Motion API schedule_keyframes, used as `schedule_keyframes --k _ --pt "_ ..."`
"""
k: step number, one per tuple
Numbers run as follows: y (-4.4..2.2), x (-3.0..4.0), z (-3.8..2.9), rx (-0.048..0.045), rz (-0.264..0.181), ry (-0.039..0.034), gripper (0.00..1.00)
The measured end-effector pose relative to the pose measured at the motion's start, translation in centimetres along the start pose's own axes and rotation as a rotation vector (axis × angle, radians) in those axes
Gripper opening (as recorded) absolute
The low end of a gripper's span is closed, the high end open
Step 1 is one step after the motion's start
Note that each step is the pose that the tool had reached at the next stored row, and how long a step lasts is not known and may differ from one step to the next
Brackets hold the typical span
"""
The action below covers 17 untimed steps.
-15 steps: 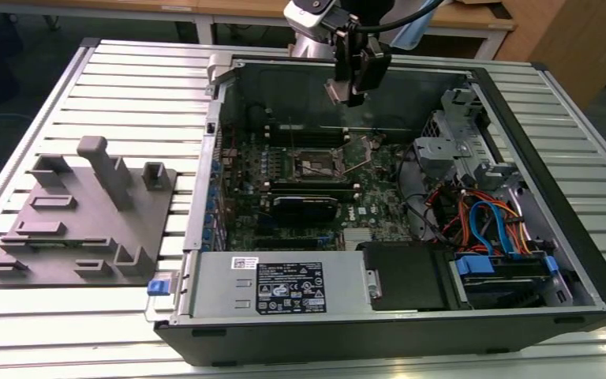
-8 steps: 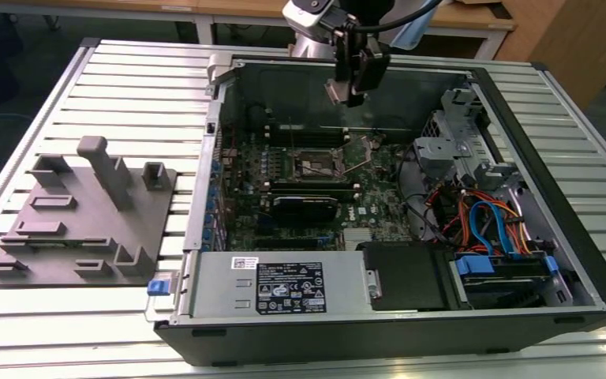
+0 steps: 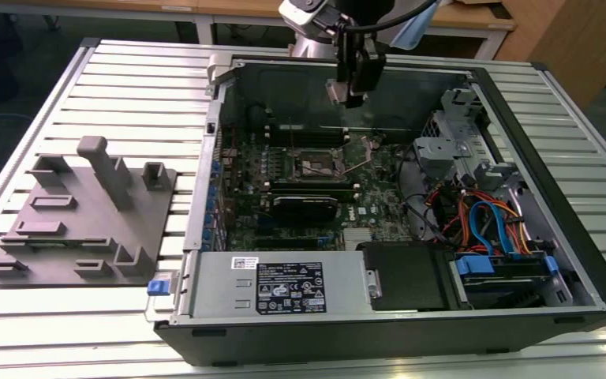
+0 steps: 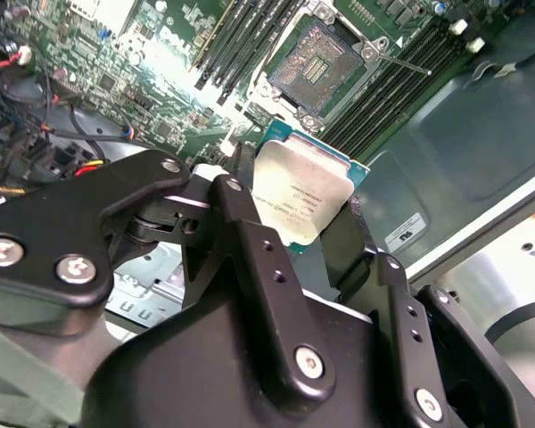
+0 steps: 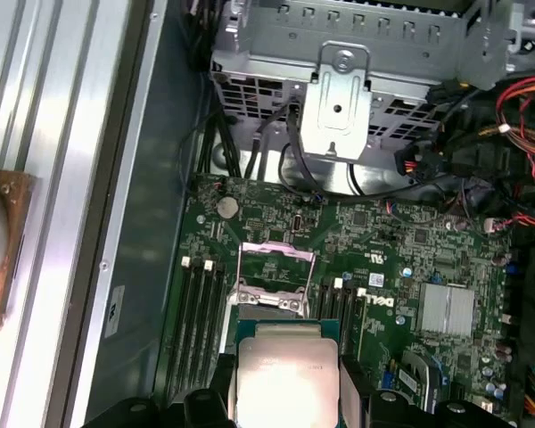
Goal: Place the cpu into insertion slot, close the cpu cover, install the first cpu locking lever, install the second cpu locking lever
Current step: 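Place the cpu into insertion slot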
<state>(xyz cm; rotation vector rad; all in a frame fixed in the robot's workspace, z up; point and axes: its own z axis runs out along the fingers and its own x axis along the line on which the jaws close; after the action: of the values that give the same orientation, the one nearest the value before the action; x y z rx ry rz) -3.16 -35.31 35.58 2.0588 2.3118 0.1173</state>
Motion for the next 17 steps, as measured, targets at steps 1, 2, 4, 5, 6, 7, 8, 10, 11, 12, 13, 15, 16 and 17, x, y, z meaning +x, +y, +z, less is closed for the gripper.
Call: schedule_keyframes --k 1,2,4,5,6,7,8,10,11,12,13,15,16,17 --pt "0.00 0.00 0.00 0.0000 0.005 -0.0004 0.54" --pt "0.00 0.00 0.00 -0.0001 0.005 -0.0004 0.54" --pt "0.00 0.00 0.01 0.0004 0.006 -0.0004 0.54" --pt "0.00 0.00 0.01 0.0004 0.006 -0.0003 0.54" --pt "0.00 0.00 0.00 0.0004 0.006 -0.0004 0.54" --pt "0.00 0.00 0.01 0.0004 0.006 -0.0004 0.54" --pt "0.00 0.00 0.01 0.0004 0.006 -0.0003 0.54" --pt "0.00 0.00 0.01 0.0005 0.006 -0.0004 0.54" --pt "0.00 0.00 0.00 0.0005 0.006 -0.0004 0.54" --pt "0.00 0.00 0.01 0.0005 0.006 -0.0004 0.54" --pt "0.00 0.00 0.01 0.0005 0.007 -0.0005 0.54" --pt "0.00 0.01 0.05 0.0004 0.010 -0.0007 0.54" --pt "0.00 0.01 0.07 0.0004 0.014 -0.0011 0.54" --pt "0.00 0.00 0.10 0.0003 0.016 -0.0013 0.54"
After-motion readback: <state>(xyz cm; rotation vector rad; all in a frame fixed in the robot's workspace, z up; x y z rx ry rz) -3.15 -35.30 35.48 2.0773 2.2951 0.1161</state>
